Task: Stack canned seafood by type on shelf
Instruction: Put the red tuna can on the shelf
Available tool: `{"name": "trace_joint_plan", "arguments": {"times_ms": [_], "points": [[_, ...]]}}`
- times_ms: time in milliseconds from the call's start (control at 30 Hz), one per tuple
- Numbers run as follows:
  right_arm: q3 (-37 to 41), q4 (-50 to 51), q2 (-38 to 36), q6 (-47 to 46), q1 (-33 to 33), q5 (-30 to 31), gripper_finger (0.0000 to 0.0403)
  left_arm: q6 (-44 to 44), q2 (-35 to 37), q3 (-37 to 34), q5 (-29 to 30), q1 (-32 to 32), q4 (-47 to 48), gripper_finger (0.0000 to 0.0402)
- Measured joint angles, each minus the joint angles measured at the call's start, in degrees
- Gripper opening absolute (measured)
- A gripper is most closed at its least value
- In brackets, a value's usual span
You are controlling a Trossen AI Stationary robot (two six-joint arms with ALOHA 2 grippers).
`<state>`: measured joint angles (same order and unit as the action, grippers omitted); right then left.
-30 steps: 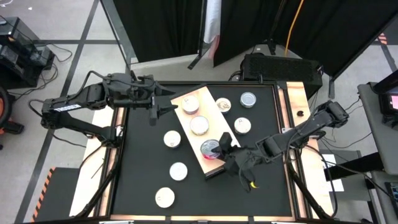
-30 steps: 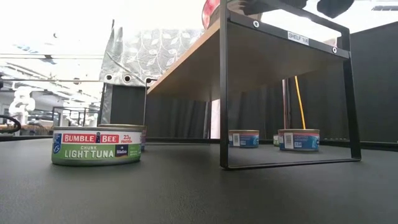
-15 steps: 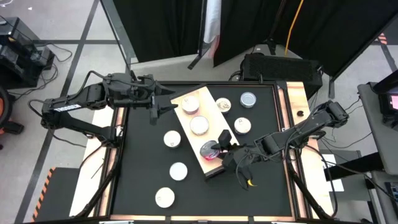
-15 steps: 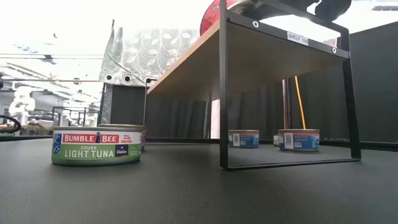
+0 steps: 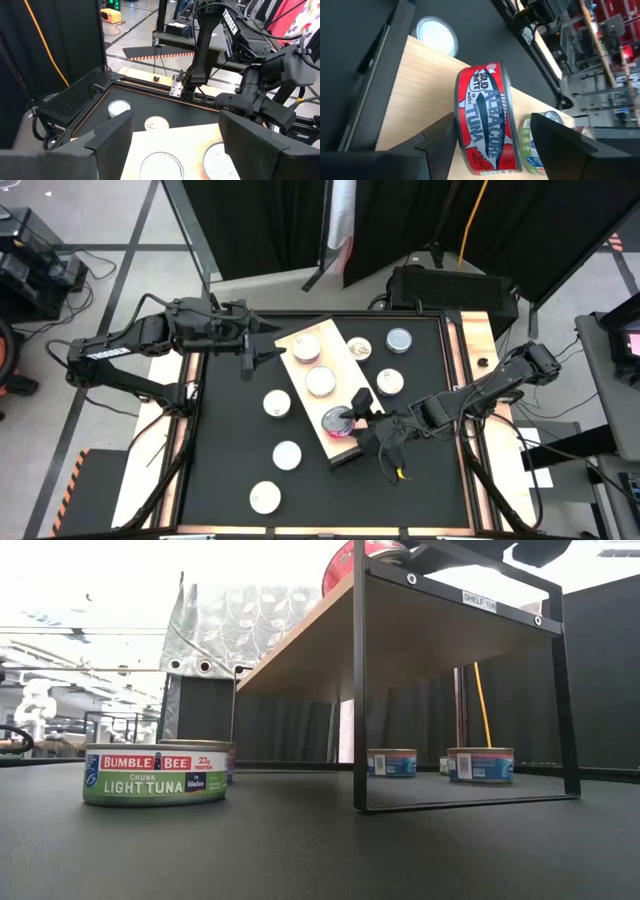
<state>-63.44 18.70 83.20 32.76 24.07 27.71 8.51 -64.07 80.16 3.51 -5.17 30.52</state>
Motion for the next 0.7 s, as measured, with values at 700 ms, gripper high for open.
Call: {"name": "trace_joint_plan", "arguments": {"times_ms": [700], "points": [[-5.4,10.0,-0.3,-11.7,-2.2,-7.9,0.0256,0.0,0.0,0.0,0.0,0.0,0.0,0.0292]]}}
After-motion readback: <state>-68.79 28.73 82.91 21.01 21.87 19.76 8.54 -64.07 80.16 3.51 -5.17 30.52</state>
